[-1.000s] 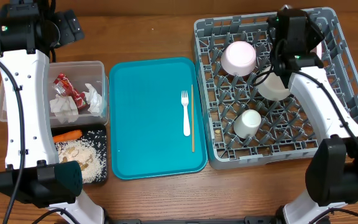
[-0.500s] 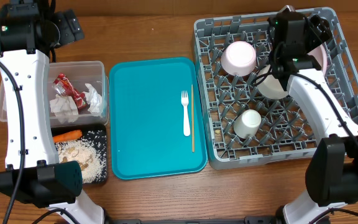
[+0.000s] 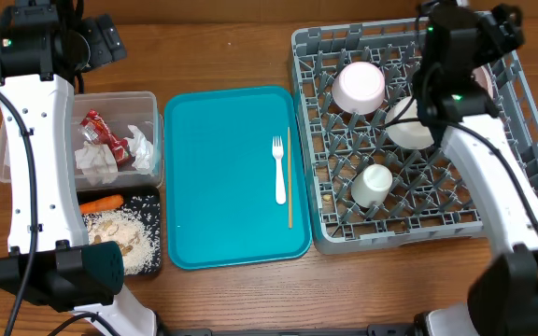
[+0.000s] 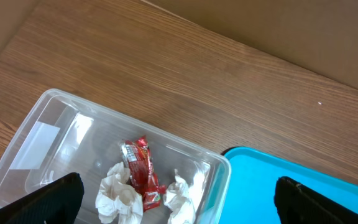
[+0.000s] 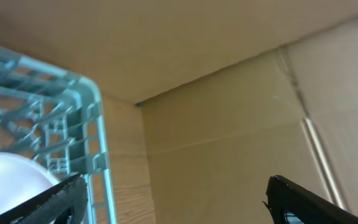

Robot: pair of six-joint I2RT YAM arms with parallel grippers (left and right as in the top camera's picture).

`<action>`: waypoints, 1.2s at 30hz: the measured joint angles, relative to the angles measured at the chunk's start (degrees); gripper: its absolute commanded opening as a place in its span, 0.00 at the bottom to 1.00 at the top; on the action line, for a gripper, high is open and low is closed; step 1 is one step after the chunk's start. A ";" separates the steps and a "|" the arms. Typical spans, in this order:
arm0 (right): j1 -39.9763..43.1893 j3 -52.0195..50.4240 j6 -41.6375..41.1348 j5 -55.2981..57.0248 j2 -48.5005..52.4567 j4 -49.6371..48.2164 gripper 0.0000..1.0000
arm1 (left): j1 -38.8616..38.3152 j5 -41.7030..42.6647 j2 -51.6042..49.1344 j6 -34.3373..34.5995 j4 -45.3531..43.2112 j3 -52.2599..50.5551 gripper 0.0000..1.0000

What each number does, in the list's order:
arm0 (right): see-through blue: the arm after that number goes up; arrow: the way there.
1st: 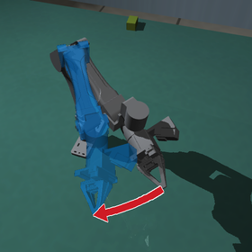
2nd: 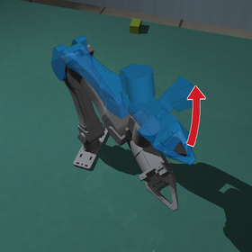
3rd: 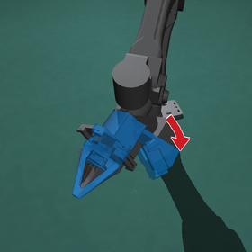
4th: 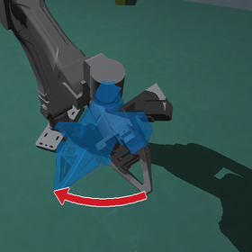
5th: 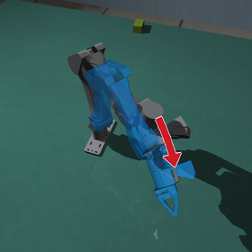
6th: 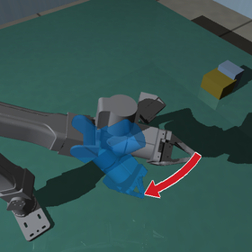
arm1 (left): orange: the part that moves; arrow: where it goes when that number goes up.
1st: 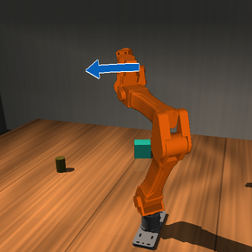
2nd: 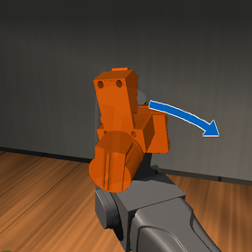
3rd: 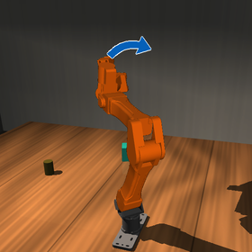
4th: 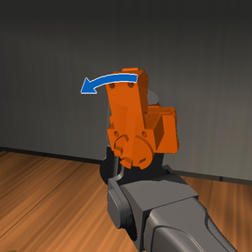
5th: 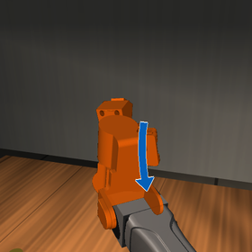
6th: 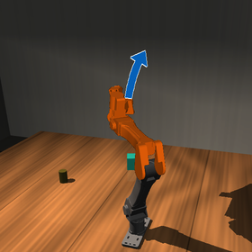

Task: Sort waste into correct bins and load items into the dishwasher
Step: 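Release the plate and move the right gripper to the white fork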

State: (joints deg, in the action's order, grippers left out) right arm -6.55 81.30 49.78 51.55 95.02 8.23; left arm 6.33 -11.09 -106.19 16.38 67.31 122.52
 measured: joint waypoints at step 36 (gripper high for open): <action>-37.03 -0.09 -69.26 -63.87 -2.62 38.91 1.00 | 0.00 0.00 0.00 0.00 0.00 0.00 1.00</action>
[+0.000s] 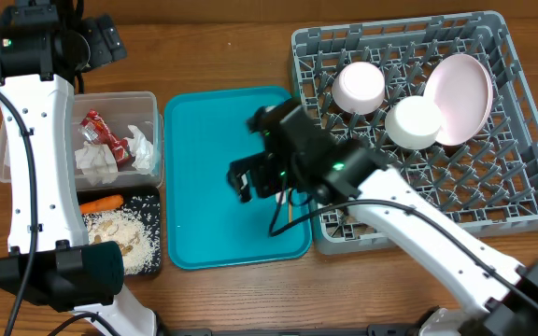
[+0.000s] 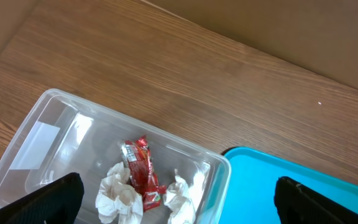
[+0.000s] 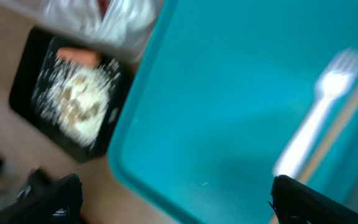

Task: Sort waste into correct bins and load items into the dishwasher
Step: 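Release the plate and move the right gripper to the white fork, then lower the right gripper over the white fork on the teal tray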

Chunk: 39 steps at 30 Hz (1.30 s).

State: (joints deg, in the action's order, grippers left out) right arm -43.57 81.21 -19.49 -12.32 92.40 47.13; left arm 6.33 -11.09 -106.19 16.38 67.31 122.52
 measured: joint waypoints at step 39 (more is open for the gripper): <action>-1.77 -0.02 -7.28 19.19 23.78 -6.82 0.66 | 0.00 0.00 0.00 0.00 0.00 0.00 1.00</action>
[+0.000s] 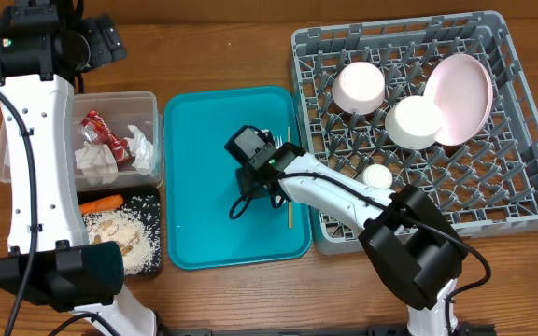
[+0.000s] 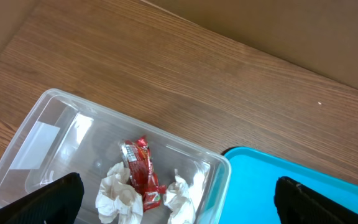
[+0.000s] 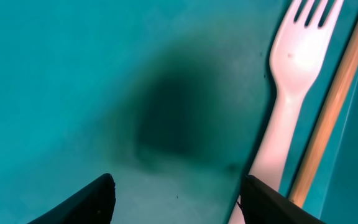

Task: Sort waste into correct bins and load items into the dishwasher
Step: 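Lower the right gripper over the white fork on the teal tray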

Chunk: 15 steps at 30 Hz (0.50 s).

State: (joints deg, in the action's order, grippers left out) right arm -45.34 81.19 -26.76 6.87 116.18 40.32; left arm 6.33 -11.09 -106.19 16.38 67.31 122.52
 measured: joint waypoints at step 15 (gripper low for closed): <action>0.31 0.00 -0.02 4.37 0.02 -2.14 0.67 | 0.00 0.00 0.00 0.00 0.00 0.00 1.00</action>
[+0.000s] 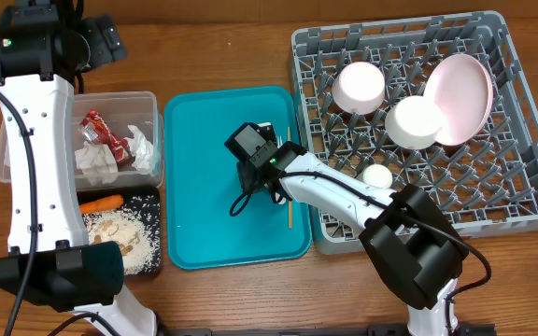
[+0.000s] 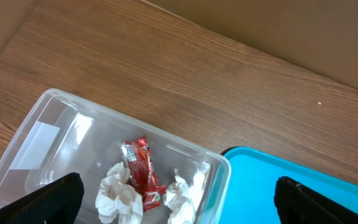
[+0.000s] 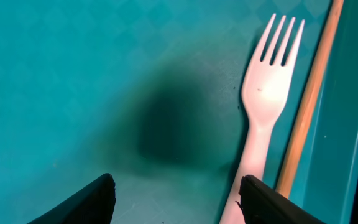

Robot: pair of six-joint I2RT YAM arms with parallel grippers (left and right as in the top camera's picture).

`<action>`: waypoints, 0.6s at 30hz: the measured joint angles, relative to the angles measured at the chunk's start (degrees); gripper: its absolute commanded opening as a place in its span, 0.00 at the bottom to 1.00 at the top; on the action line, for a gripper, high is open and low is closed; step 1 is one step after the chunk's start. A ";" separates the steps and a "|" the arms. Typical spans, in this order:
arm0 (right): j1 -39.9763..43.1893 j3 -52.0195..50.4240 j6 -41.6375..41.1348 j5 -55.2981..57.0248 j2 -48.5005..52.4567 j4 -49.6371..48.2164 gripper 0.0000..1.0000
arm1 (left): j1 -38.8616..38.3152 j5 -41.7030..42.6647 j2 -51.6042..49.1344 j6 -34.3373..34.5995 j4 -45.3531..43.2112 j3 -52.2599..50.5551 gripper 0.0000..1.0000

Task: Sort waste into correct bins and load items into the dishwasher
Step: 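Lower the right gripper over the white fork on the teal tray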

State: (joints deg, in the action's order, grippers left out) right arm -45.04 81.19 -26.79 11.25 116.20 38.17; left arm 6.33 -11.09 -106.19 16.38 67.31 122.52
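A white plastic fork [image 3: 263,112] lies on the teal tray [image 1: 204,196] beside a thin wooden stick [image 3: 306,106]. My right gripper [image 3: 176,208] hovers low over the tray, open, its right finger [image 3: 266,199] above the fork's handle and nothing held. In the overhead view the right gripper [image 1: 260,177] hides most of the fork. My left gripper [image 2: 176,208] is open over the clear bin [image 2: 36,124] holding a red wrapper [image 2: 143,174] and crumpled tissues [image 2: 120,196].
A grey dish rack [image 1: 512,177] on the right holds a pink bowl [image 1: 358,86], a white bowl [image 1: 412,121], a pink plate [image 1: 458,89] and a small white cup [image 1: 376,175]. A black bin [image 1: 152,201] with a carrot [image 1: 101,202] and rice sits front left.
The right wrist view has drawn back a little from the fork, so its whole head and tines now show. The right gripper stays open. The left arm has not moved.
My right gripper was first up over the far right of the dish rack. Then it was over the teal tray near the fork. After that it was low beside the fork, open, and it remains there. The left gripper stayed above the clear bin throughout.
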 measured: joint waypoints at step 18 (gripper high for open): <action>2.32 0.00 -0.48 1.57 1.03 -0.70 0.50 | 0.00 0.00 0.00 0.00 0.00 0.00 1.00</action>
State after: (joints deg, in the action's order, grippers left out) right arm -42.72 81.19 -27.27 12.82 117.23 37.47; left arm 6.33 -11.09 -106.19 16.38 67.31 122.52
